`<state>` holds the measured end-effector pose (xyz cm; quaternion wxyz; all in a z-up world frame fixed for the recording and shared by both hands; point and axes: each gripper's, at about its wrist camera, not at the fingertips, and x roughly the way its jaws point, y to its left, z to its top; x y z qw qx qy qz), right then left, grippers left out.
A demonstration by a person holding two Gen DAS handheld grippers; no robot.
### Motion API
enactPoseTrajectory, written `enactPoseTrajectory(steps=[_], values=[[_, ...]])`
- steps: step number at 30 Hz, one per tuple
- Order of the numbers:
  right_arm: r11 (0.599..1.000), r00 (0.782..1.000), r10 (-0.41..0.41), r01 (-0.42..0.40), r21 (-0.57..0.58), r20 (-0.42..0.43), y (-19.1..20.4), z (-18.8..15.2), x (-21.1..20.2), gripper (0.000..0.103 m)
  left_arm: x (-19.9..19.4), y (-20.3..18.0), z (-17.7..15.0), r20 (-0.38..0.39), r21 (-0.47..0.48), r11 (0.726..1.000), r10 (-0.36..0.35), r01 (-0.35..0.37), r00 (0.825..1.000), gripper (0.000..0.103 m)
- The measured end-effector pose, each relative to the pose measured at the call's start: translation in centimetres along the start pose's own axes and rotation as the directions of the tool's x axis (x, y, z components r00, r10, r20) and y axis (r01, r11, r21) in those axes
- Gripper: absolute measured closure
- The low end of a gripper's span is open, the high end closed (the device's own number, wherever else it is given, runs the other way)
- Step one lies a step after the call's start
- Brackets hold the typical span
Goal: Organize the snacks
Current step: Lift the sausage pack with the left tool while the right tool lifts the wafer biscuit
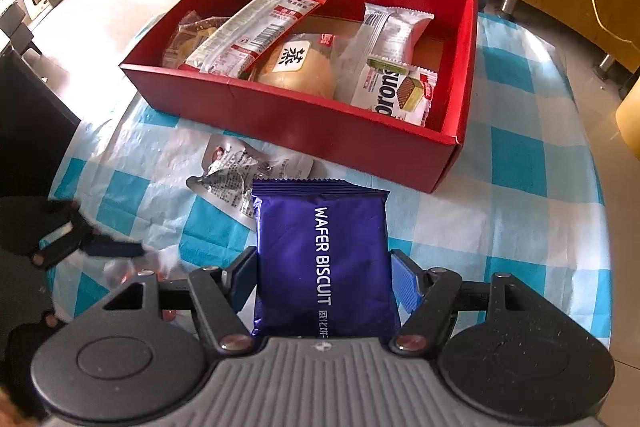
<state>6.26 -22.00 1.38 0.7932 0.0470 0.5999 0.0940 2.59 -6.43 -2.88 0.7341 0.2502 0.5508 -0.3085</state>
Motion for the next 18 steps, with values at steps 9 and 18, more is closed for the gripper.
enactPoseTrajectory(steps=[9,18], values=[[1.0,1.0,-0.005,0.005,0.002,0.011,0.1,-0.2,-0.4,0.039,-1.4,-1.5,-2.5,0.012,-0.032,0.999,0.032,-0.032,0.999,0.022],[1.0,1.0,0.002,-0.002,0.017,0.016,-0.4,-0.3,-0.7,0.039,0.2,-3.1,-2.6,-0.013,0.033,0.999,0.009,-0.008,1.0,0.023]])
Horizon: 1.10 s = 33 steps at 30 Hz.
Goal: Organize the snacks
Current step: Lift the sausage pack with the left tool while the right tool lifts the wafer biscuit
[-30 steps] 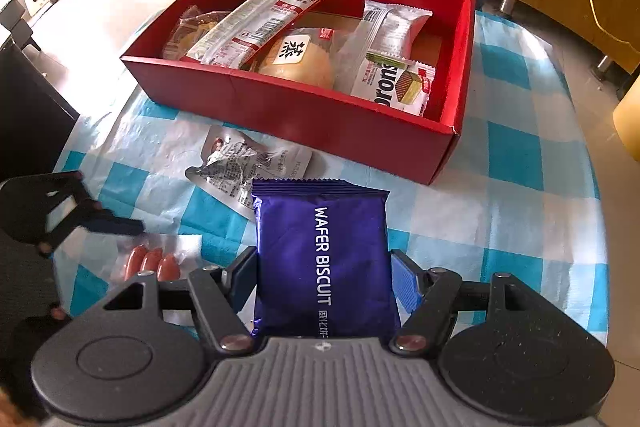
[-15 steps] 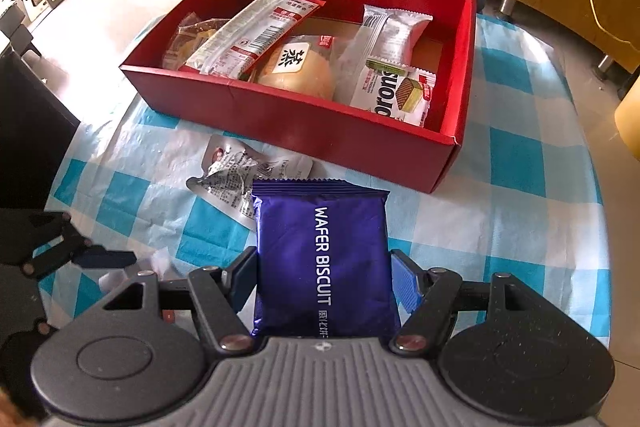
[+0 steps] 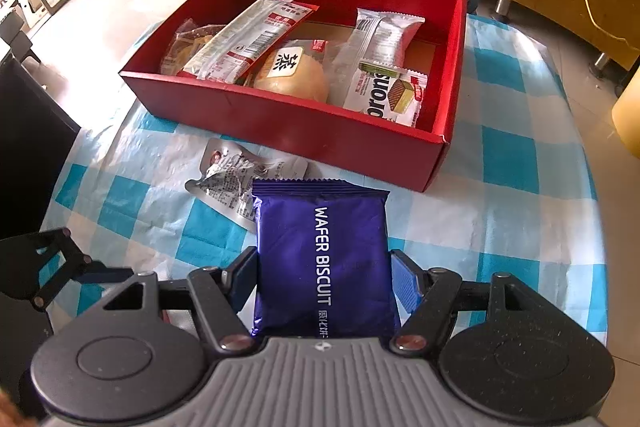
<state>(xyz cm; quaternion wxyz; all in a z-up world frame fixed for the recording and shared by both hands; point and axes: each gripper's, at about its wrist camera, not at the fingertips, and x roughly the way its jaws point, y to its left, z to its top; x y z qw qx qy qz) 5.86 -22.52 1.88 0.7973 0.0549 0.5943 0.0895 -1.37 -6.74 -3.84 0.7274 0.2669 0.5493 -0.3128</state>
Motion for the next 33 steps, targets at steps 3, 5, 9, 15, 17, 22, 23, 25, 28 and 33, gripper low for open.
enactPoseTrajectory(steps=[3,5,9,15,17,22,23,25,28,33], values=[[1.0,1.0,0.003,-0.003,0.002,0.004,0.0,0.1,-0.1,0.039,-0.5,0.8,-0.2,0.003,-0.045,0.999,-0.009,0.01,1.0,0.029],[1.0,1.0,0.003,-0.003,0.003,0.009,0.0,0.1,-0.2,0.039,-0.6,1.3,-0.4,-0.001,-0.078,0.997,-0.003,0.002,1.0,0.029],[1.0,1.0,0.004,-0.004,0.006,0.018,0.0,0.2,-0.5,0.039,-1.3,2.8,-0.8,0.02,-0.139,0.99,-0.021,0.024,1.0,0.029],[1.0,1.0,-0.002,0.002,0.011,0.029,-0.1,0.4,-0.7,0.039,-3.4,5.1,-0.7,0.08,-0.221,0.974,-0.024,0.041,0.996,0.029],[1.0,1.0,-0.007,0.007,0.01,0.029,-0.2,0.4,-0.7,0.039,-3.6,5.7,-0.6,0.094,-0.251,0.967,-0.019,0.043,0.995,0.029],[1.0,0.999,-0.008,0.008,0.018,0.039,-0.5,0.4,-1.1,0.039,-4.9,6.5,0.1,0.139,-0.31,0.95,-0.004,0.047,0.99,0.029],[1.0,0.999,-0.009,0.008,0.024,0.044,-0.6,0.5,-1.2,0.039,-4.9,6.5,0.4,0.149,-0.317,0.947,-0.002,0.05,0.989,0.029],[0.999,0.999,-0.009,0.007,0.031,0.049,-0.8,0.7,-1.4,0.039,-5.3,6.8,0.8,0.17,-0.333,0.941,0.004,0.054,0.985,0.029],[0.999,0.998,-0.008,0.006,0.034,0.054,-0.8,0.8,-1.5,0.039,-5.6,7.1,1.3,0.193,-0.35,0.935,0.011,0.059,0.981,0.029],[0.999,0.998,-0.01,0.007,0.038,0.066,-0.9,1.2,-1.8,0.039,-6.5,7.8,1.8,0.216,-0.37,0.927,0.022,0.061,0.976,0.029]])
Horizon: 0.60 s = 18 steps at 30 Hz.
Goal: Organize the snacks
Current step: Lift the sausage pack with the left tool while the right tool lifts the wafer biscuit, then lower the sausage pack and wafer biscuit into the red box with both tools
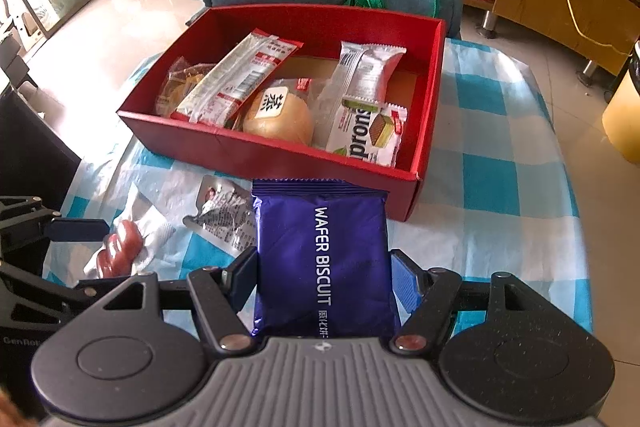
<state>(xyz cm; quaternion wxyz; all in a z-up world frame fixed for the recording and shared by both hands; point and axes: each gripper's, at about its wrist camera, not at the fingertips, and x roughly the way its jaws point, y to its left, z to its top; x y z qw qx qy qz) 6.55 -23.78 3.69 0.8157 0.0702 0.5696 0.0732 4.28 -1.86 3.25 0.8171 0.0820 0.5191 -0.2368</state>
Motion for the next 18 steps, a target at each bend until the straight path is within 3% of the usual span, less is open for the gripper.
enactPoseTrajectory(steps=[18], values=[[0.999,0.998,-0.006,0.003,0.035,0.069,-0.5,2.9,-0.9,0.039,-1.1,-0.3,3.9,0.125,-0.006,0.998,0.062,-0.062,0.99,0.029]])
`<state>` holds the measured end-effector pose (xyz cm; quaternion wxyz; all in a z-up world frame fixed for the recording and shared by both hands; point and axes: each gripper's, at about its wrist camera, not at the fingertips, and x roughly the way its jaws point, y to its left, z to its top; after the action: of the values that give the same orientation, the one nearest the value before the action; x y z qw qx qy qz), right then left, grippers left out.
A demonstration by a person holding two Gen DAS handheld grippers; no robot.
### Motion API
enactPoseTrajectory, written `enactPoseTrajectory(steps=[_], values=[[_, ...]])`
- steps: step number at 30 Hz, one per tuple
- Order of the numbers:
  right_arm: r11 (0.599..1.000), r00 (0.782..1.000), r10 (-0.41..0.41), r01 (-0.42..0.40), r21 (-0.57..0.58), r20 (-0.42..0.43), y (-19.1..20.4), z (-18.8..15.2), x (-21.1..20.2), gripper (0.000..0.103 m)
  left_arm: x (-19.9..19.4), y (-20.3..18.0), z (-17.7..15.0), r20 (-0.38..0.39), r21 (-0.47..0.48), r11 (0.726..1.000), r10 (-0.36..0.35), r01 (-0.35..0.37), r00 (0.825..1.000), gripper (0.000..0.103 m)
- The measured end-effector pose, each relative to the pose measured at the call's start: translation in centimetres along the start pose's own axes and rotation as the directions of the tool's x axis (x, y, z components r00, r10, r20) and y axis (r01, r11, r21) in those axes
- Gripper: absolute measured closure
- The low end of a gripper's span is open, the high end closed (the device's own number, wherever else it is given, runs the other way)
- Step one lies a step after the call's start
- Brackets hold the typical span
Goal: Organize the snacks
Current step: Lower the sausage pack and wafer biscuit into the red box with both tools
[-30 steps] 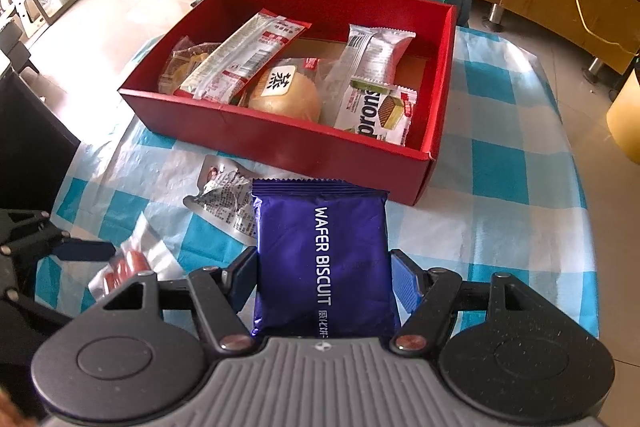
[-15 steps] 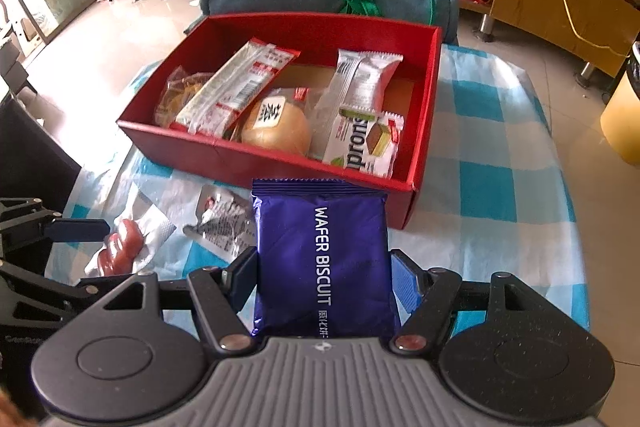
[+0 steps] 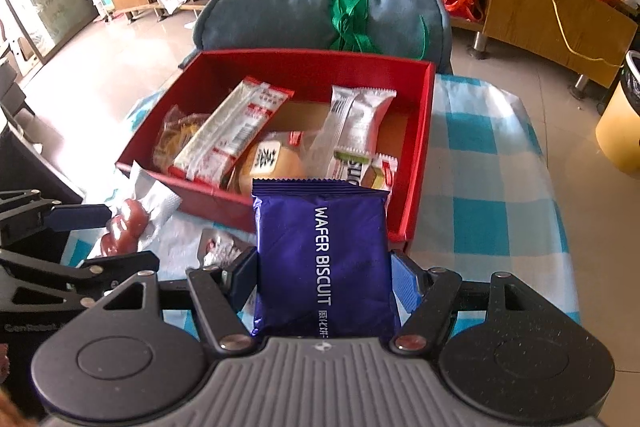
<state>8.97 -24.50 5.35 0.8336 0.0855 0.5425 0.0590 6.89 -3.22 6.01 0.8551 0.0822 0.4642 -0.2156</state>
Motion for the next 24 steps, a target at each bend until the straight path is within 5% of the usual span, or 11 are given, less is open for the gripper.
enactPoseTrajectory(steps=[24], values=[[0.996,0.997,-0.045,0.039,0.079,0.066,-2.3,5.1,1.4,0.039,2.6,0.8,5.7,0.068,-0.029,0.997,0.075,-0.074,0.995,0.029]])
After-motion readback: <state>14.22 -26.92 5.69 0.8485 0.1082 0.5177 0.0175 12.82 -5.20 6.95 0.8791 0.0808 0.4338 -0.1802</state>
